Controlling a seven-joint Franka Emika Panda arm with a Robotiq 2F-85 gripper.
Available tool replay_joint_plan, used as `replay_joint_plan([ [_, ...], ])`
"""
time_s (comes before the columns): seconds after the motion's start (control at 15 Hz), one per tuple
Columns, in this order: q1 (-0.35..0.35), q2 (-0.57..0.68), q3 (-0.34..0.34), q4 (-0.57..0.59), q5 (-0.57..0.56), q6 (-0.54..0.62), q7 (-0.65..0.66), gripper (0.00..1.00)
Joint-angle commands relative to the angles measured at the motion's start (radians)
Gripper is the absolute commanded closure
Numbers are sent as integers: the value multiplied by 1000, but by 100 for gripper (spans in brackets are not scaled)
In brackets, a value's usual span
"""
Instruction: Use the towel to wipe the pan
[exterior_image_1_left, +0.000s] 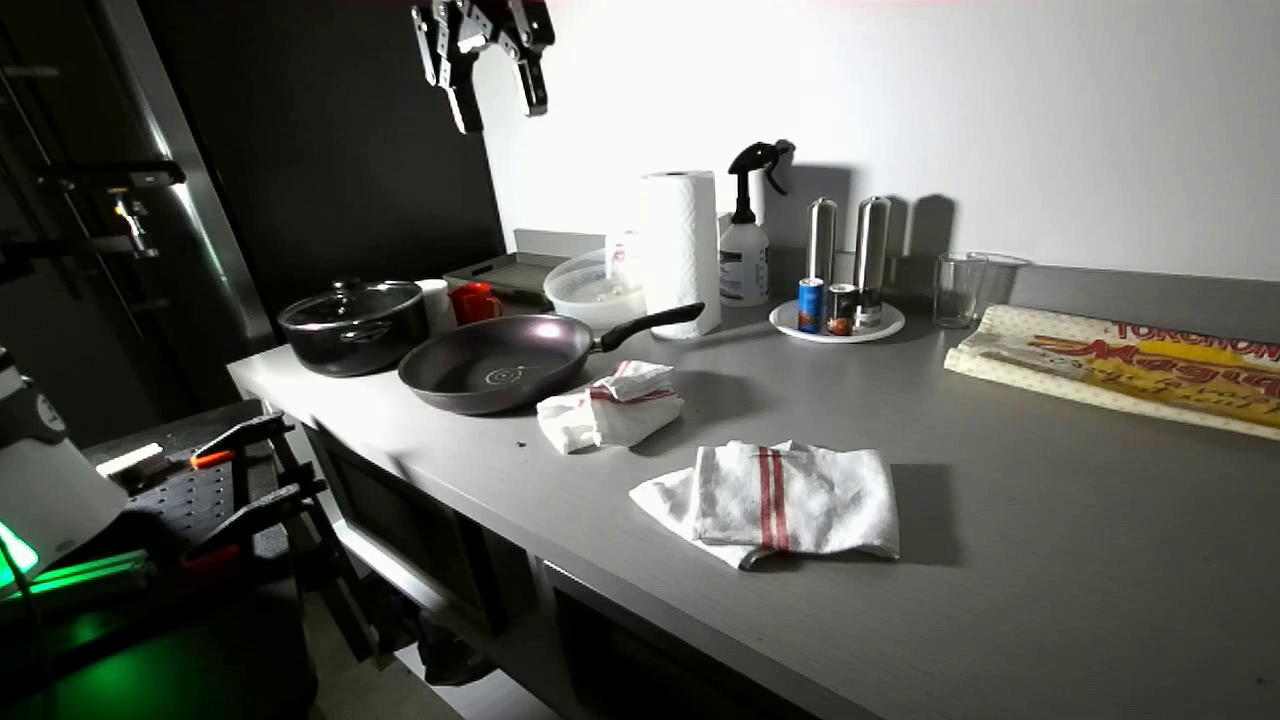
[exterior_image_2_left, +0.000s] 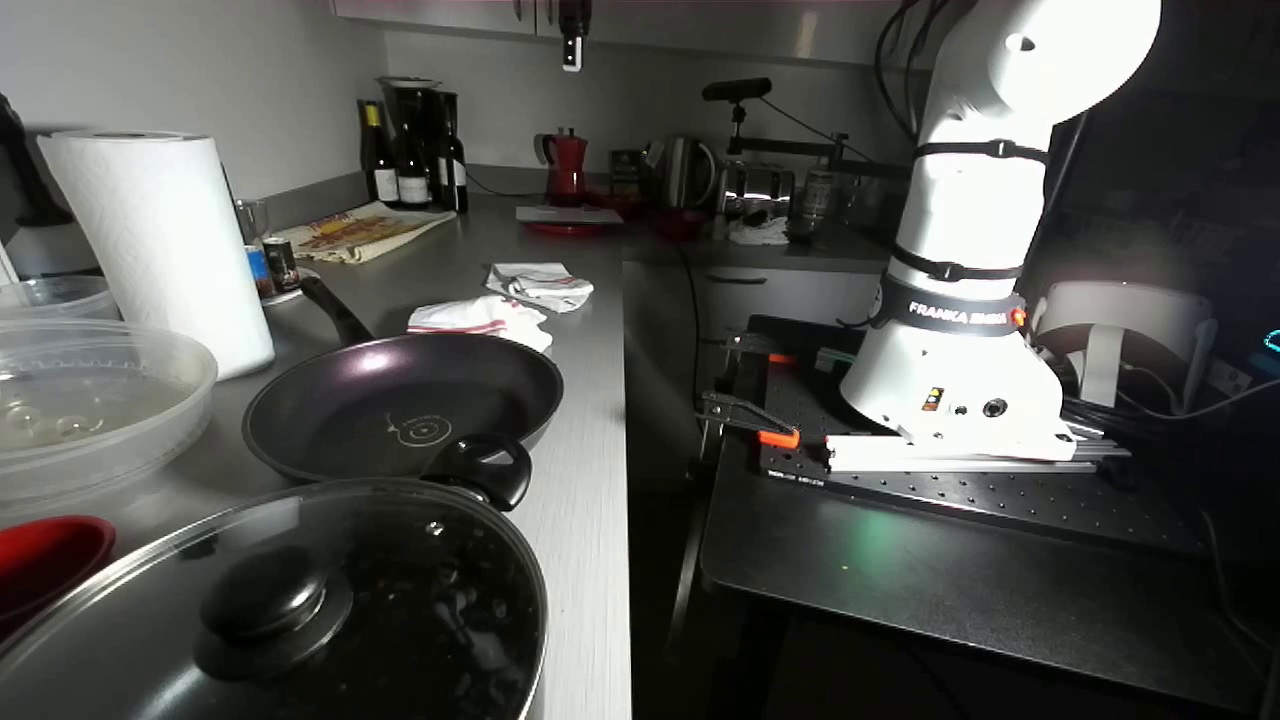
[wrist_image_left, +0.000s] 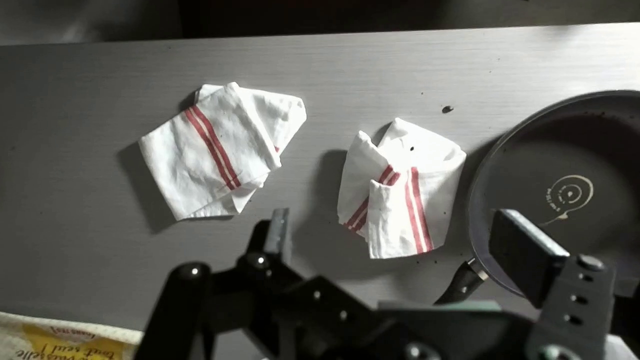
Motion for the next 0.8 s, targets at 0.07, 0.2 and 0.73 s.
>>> replay_joint_plan([
  [0.07, -1, 174, 15, 105, 130, 70, -67, 0],
  [0.2, -10, 248, 31, 137, 190, 99, -75, 0],
  [0.73, -62, 528, 133, 292, 286, 137, -24, 0],
])
